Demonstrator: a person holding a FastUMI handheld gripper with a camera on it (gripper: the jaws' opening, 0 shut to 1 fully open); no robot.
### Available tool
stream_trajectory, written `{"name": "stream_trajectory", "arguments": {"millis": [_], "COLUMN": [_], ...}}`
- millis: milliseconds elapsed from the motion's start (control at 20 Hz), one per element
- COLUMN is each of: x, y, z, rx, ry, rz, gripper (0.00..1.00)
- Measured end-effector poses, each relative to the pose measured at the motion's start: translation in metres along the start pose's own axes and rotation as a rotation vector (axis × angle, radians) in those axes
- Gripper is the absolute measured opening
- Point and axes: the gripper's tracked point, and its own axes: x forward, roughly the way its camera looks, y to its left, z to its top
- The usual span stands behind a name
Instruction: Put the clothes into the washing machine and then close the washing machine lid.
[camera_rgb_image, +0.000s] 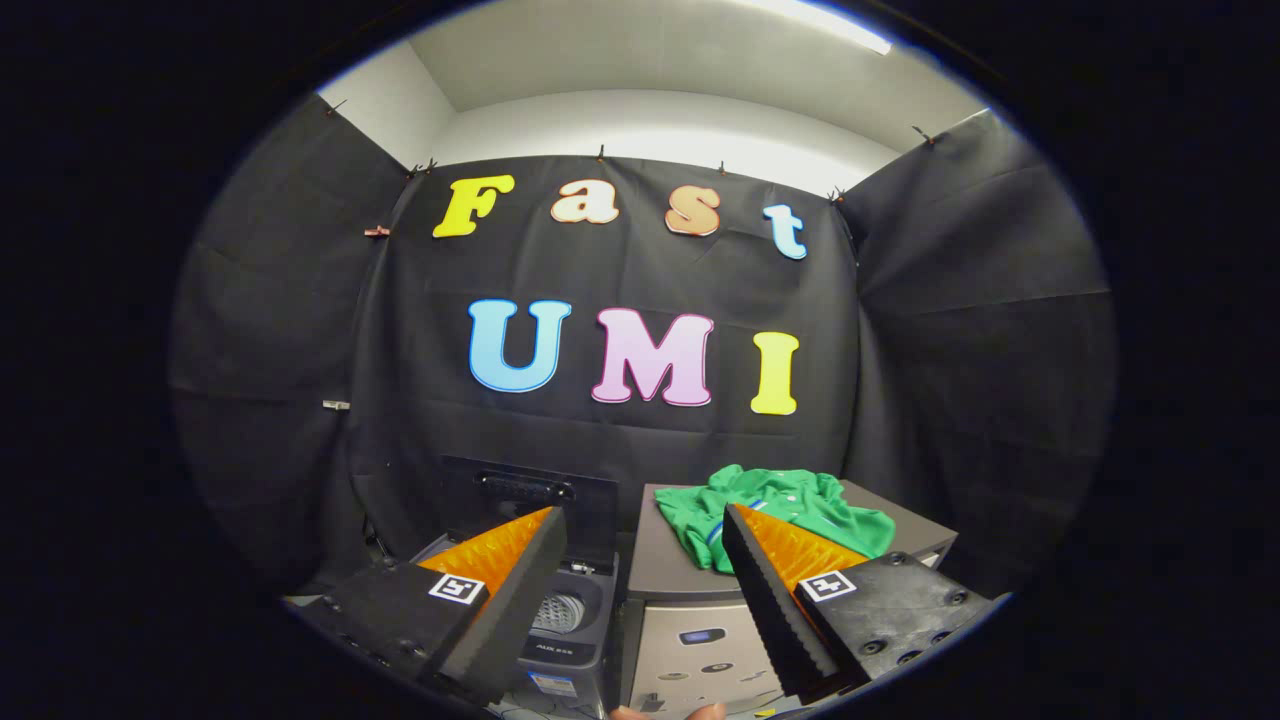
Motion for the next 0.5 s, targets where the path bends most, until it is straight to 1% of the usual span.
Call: {"name": "stream_trajectory", "arguments": {"millis": [350, 500], "x": [0.119, 0.176], "y": [0.079, 0.106], "z": [-0.033, -0.042], "rx": [0.044, 0.041], "ry": [0.062, 0.069], "rz": [0.101, 0.117], "gripper": [0.98, 0.99]}}
